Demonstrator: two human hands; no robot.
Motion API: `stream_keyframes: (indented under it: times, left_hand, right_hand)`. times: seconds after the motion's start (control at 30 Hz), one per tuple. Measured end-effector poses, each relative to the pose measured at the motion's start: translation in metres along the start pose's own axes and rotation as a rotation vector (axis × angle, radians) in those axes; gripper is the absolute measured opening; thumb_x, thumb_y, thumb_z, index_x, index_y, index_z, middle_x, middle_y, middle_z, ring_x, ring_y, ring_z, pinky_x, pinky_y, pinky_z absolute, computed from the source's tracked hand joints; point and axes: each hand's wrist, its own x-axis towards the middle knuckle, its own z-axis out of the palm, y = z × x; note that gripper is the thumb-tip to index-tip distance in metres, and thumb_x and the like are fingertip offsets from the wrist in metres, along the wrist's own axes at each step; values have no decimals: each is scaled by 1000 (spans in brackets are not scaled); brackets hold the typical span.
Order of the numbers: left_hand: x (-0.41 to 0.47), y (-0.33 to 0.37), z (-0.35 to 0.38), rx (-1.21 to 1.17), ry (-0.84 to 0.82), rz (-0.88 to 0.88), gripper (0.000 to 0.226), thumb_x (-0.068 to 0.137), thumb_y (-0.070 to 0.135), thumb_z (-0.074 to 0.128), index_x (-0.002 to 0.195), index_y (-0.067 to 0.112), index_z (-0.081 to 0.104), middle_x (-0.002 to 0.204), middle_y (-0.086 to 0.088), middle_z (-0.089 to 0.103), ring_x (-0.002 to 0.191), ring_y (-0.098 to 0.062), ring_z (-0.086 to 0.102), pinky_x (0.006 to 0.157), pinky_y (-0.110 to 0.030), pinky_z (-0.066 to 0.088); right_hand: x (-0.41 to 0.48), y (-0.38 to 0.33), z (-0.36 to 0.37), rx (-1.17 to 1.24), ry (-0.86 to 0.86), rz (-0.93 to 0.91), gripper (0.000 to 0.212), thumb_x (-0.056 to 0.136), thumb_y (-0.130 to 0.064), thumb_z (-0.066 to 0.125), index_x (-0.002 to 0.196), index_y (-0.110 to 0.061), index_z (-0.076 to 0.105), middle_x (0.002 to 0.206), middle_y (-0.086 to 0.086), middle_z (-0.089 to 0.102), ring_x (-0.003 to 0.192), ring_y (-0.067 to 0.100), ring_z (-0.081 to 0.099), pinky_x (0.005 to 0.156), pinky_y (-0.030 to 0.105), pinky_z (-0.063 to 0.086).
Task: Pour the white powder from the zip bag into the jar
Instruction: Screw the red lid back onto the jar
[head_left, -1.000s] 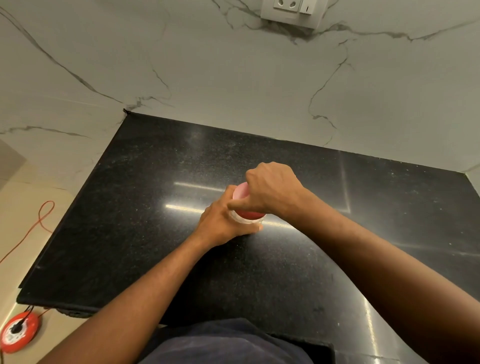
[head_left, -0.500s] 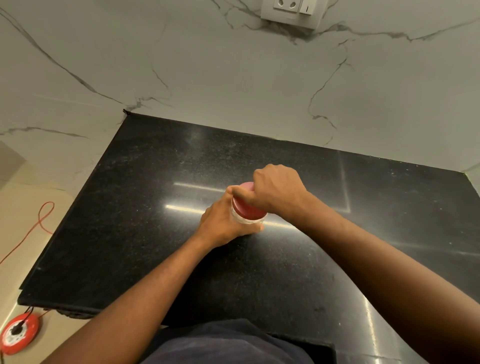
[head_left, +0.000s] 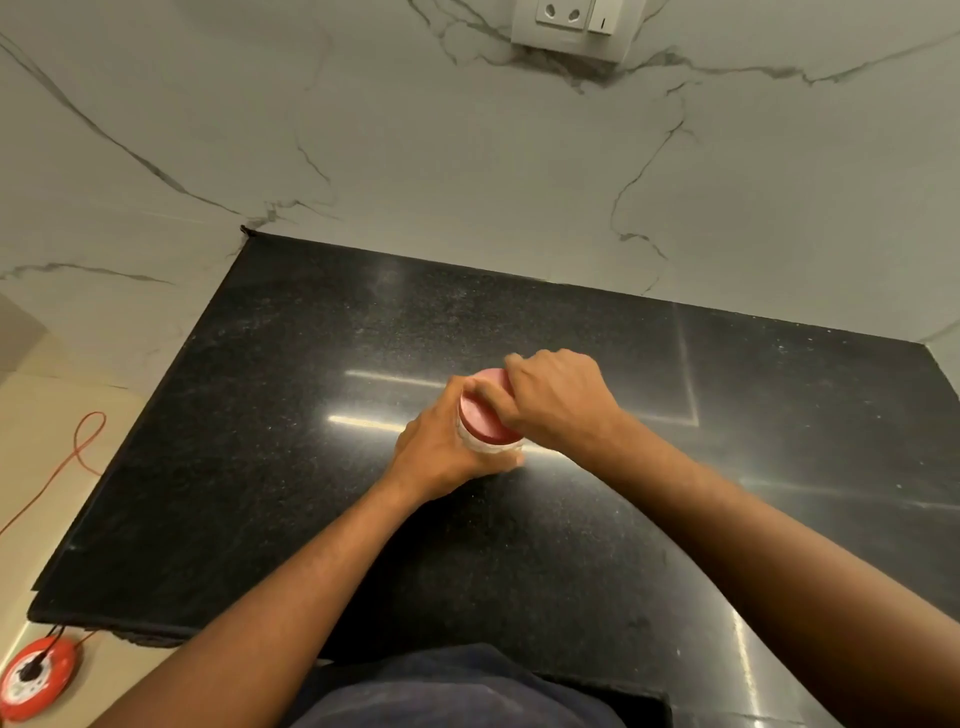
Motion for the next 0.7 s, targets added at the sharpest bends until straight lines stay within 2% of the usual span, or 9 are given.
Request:
stream_keyframes:
  times: [0.07,0.17,0.23,0.3,0.37,0.47,0.53,0.6,0.7]
  left_hand:
    - [1,0,0,25,-7,23,94,53,71,88,131,48,42,115,16,72,104,-14,73,83,-42,62]
    - [1,0,0,45,4,40,101,52,70,86,138,46,38,114,12,75,102,-17,75,84,-46,64]
    - [1,0,1,37,5,28,99,50,70,88,133,51,38,108,18,72,101,-14,73,84,-42,63]
    - [2,0,1,48,-3,11,97,48,73,90,128,56,37,102,27,66,100,-8,70,82,-35,59]
    - [1,-1,2,48,1,-2,93,46,77,90,123,58,40,99,29,67,97,-5,70,81,-36,60]
    - [0,-3,5,26,-7,-2,93,46,78,91,126,58,47,105,27,72,97,1,70,82,-39,62]
    - [1,-3,6,35,1,12,97,45,76,91,128,58,44,105,28,70,97,2,69,81,-34,61]
    - [2,-3,7,56,2,24,100,44,75,92,129,54,42,104,26,68,97,0,69,81,-31,61]
    - [1,-5,8,34,14,26,96,43,76,92,122,62,39,98,30,70,89,7,69,74,-28,61]
  right_hand:
    - [-7,5,-3,219,-111,-226,65,99,-65,44,156,-34,38,146,8,58,125,31,61,92,44,55]
    - [-10,9,-12,241,-255,-421,77,81,-50,69,152,-50,40,164,3,38,142,31,45,102,47,53]
    - [-9,6,-11,99,-163,-380,66,77,-48,72,141,-47,56,144,4,57,111,27,65,78,36,57]
    - [-2,-3,-16,-39,-42,-272,44,80,-61,65,115,-35,72,99,0,68,74,23,65,54,28,42]
    - [10,-12,-22,-132,21,-129,53,92,-68,50,70,-21,60,63,-2,52,54,22,54,47,27,30]
    - [18,-8,-21,-161,22,-35,69,98,-75,35,60,-18,45,58,1,48,48,18,40,46,28,28]
    - [10,-2,-22,-74,-26,-136,57,91,-73,44,91,-22,69,85,2,69,63,22,58,55,29,41]
    - [-1,3,-24,31,-175,-309,63,81,-62,64,140,-41,57,125,-2,66,92,23,68,68,35,55]
    - [-9,5,-25,24,-199,-353,77,75,-41,78,147,-46,51,128,-2,64,92,21,68,70,34,56]
